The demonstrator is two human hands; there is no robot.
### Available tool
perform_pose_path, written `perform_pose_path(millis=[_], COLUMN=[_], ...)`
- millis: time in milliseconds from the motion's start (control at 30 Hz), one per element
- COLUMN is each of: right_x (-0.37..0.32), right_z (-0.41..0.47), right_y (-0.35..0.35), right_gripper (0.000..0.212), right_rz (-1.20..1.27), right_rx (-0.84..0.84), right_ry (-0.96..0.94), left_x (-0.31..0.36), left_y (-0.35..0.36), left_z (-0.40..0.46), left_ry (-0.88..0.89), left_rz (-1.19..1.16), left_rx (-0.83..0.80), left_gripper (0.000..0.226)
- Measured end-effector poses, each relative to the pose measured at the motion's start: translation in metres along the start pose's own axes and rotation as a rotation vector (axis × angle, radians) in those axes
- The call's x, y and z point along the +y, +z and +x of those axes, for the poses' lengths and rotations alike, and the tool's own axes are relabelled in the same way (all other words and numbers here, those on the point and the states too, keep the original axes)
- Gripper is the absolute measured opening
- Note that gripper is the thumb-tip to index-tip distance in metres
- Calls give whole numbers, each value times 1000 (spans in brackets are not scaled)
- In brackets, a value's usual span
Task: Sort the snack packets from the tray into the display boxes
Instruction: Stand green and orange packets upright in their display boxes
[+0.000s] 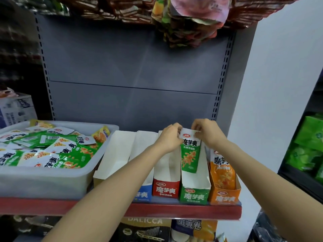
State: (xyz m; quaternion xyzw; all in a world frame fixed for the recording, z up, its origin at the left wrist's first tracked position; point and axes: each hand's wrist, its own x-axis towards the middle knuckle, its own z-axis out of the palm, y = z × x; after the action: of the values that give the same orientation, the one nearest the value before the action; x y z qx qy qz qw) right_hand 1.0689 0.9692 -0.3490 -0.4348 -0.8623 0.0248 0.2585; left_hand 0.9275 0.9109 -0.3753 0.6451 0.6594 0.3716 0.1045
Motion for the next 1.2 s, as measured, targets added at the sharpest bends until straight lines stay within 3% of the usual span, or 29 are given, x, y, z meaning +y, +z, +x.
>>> perform_pose_path(millis=[167, 333, 533, 700, 800, 867, 967, 1067, 1200], right_x=[-9, -66, -180, -252, -280, -292, -300, -300, -298], right_z=[3, -10, -15, 4, 10, 10, 10, 12, 13], right_y=[1, 10, 47, 94, 115, 123, 128, 130, 128], right_gripper=[21, 29, 25, 27, 44, 54, 53, 31, 32], right_rz=[-100, -84, 115, 174, 62, 31, 31, 172, 276], right_rx=[-32, 78, -87, -269, -462, -536, -540, -516, -431], right_ry=[7, -158, -414, -463, -491, -506, -479, -400, -336], left_x=[-2, -24, -92, -165, -188, -192, -191, -195, -199], left_y=[-20, -73, -151, -212, -232, -236, -233, -233, -232], left_z=[-21, -60, -106, -144, -163, -168, -167, -168, -172], left_ry=[35, 129, -57, -347, -463, -477, -461, -455, -468], left_rz=[-18, 83, 165, 318, 362, 295, 282, 238, 234], left_rx=[33, 252, 442, 320, 201, 206, 271, 303, 381], left_gripper=[42, 28, 21, 37, 48, 48, 37, 26, 30])
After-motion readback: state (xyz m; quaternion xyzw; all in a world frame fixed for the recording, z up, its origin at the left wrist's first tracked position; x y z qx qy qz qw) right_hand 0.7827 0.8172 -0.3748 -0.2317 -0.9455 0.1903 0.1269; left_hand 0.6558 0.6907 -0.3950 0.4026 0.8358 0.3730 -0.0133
